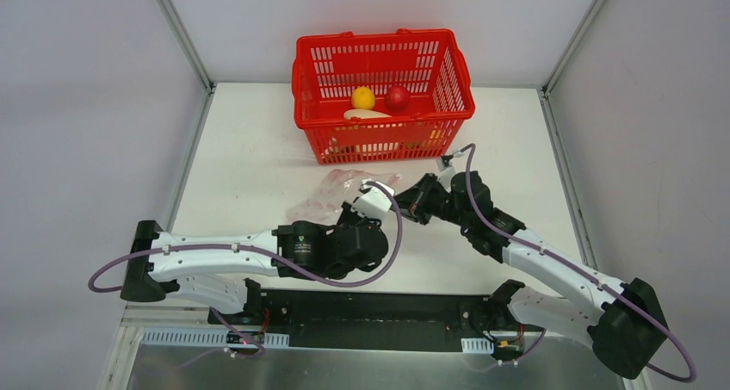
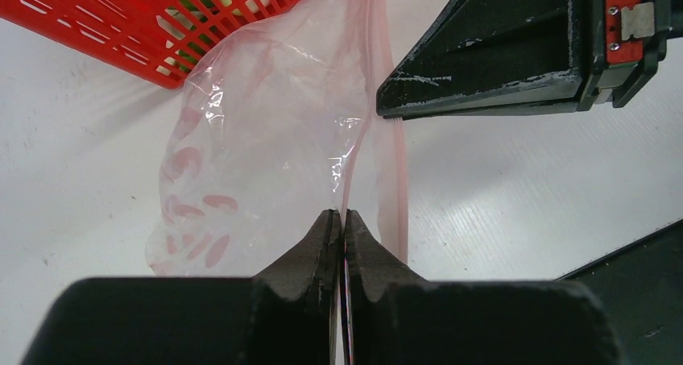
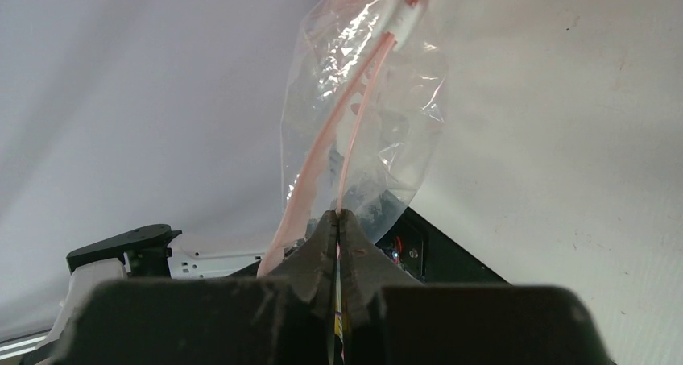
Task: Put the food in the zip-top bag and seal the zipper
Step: Open the zipper of the food storage bag at the center of the board, then move the bin to the center of the board.
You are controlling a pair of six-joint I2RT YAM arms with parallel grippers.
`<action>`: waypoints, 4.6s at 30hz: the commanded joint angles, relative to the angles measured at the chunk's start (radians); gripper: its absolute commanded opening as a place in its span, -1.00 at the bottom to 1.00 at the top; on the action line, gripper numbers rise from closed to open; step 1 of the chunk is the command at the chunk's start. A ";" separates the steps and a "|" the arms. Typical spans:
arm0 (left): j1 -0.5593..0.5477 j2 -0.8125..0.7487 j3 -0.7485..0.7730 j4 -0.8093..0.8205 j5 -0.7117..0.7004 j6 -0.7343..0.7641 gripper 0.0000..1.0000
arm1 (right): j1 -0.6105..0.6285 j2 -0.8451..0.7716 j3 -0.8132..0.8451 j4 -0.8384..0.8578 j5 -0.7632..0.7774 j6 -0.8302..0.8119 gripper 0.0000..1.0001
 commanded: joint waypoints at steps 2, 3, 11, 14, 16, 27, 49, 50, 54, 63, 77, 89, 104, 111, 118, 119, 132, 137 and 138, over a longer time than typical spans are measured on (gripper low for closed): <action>-0.010 -0.032 -0.003 0.022 -0.020 -0.011 -0.71 | -0.001 -0.009 0.005 0.028 -0.028 -0.007 -1.00; -0.010 -0.024 0.005 0.017 -0.021 -0.007 -0.67 | -0.002 -0.012 0.004 0.024 -0.028 -0.007 -1.00; -0.009 0.111 0.143 -0.114 -0.077 0.005 -0.38 | 0.017 -0.023 0.026 -0.005 -0.028 -0.007 -1.00; -0.010 0.147 0.182 -0.136 -0.093 0.023 -0.34 | 0.029 -0.023 0.038 -0.024 -0.005 -0.039 -1.00; -0.009 0.167 0.204 -0.164 -0.110 0.025 -0.34 | 0.032 -0.024 0.040 -0.028 0.001 -0.042 -1.00; -0.009 0.149 0.182 -0.240 -0.152 -0.029 -0.56 | 0.034 -0.053 0.047 -0.073 0.041 -0.064 -1.00; 0.039 -0.015 0.069 -0.157 -0.133 -0.125 -1.00 | 0.034 -0.021 0.054 -0.250 0.049 -0.177 -1.00; 0.044 -0.045 0.055 -0.162 -0.141 -0.141 -1.00 | 0.033 -0.019 0.051 -0.274 0.046 -0.190 -1.00; 0.054 -0.135 -0.018 -0.130 -0.145 -0.166 -1.00 | 0.033 -0.035 0.030 -0.308 0.041 -0.222 -1.00; 0.054 -0.103 -0.023 -0.103 -0.086 -0.181 -1.00 | 0.033 -0.027 0.072 -0.218 -0.074 -0.218 -0.90; 0.084 -0.195 -0.127 -0.131 -0.099 -0.273 -1.00 | 0.014 -0.103 0.359 -0.437 0.146 -0.474 0.02; 0.090 -0.247 -0.141 -0.231 -0.087 -0.303 -1.00 | -0.335 0.551 1.118 -0.668 0.344 -0.795 0.23; 0.091 -0.315 -0.124 -0.333 -0.081 -0.280 -1.00 | -0.489 1.022 1.526 -0.968 0.076 -0.960 0.53; 0.092 -0.362 -0.127 -0.369 -0.082 -0.295 -1.00 | -0.501 0.829 1.223 -0.931 0.147 -0.897 0.59; 0.093 -0.372 -0.116 -0.378 -0.086 -0.290 -1.00 | -0.502 0.509 0.858 -0.929 0.271 -0.916 0.65; 0.093 -0.371 -0.112 -0.382 -0.085 -0.289 -1.00 | -0.502 0.467 0.827 -0.926 0.277 -0.907 0.65; 0.093 -0.387 -0.115 -0.366 -0.061 -0.253 -1.00 | -0.502 0.434 0.845 -0.815 0.098 -1.020 0.74; 0.094 -0.374 -0.106 -0.354 -0.035 -0.225 -1.00 | -0.498 0.612 0.915 -0.791 0.010 -1.178 0.75; 0.095 -0.372 -0.107 -0.347 -0.030 -0.220 -1.00 | -0.495 0.658 0.931 -0.790 -0.010 -1.212 0.75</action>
